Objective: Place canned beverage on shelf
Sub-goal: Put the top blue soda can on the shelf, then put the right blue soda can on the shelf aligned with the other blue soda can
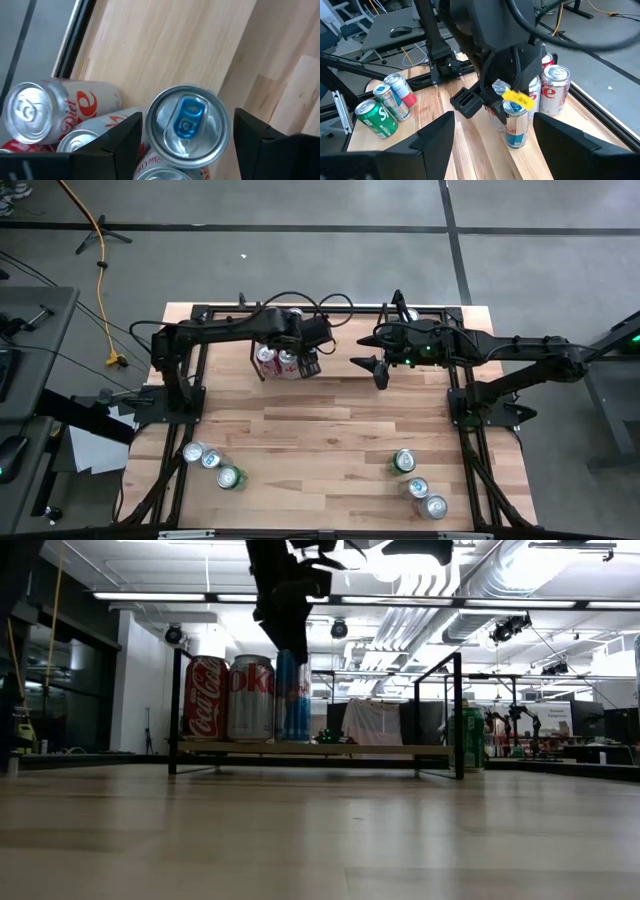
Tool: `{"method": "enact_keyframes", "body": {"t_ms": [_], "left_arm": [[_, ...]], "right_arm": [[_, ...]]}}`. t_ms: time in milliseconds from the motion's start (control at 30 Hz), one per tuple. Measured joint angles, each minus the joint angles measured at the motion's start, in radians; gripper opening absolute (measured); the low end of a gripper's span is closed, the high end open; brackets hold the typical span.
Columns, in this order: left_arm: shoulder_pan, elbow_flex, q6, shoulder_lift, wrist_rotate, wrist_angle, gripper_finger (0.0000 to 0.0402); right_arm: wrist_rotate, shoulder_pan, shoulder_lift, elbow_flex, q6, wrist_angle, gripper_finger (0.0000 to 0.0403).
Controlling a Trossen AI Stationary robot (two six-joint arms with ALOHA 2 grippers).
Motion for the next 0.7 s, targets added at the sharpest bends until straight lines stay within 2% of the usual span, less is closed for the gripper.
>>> {"method": "enact_keyframes", "body": {"t_ms": [133,367,600,700], "left_arm": [[0.000,0.015,-0.002,-0.018,0.003,-0.008,0.0214],[0.000,0.139,-0.001,-0.076,0.063,-0.008,0.0214],[-0.010,0.153,0.029,-0.242,0.079,0.019,0.0209],[-0.031,0.103,0.053,-0.340,0.073,0.095,0.0195]], "right_arm": [[0.000,0.000,0.000,0.000,0.000,0.001,0.0255],[0.000,0.000,0.000,0.000,-0.007,0.004,0.0255],[0.000,0.000,0.000,0.000,-0.010,0.006,0.0255],[0.000,0.000,0.000,0.000,-0.011,0.006,0.0255]]}}
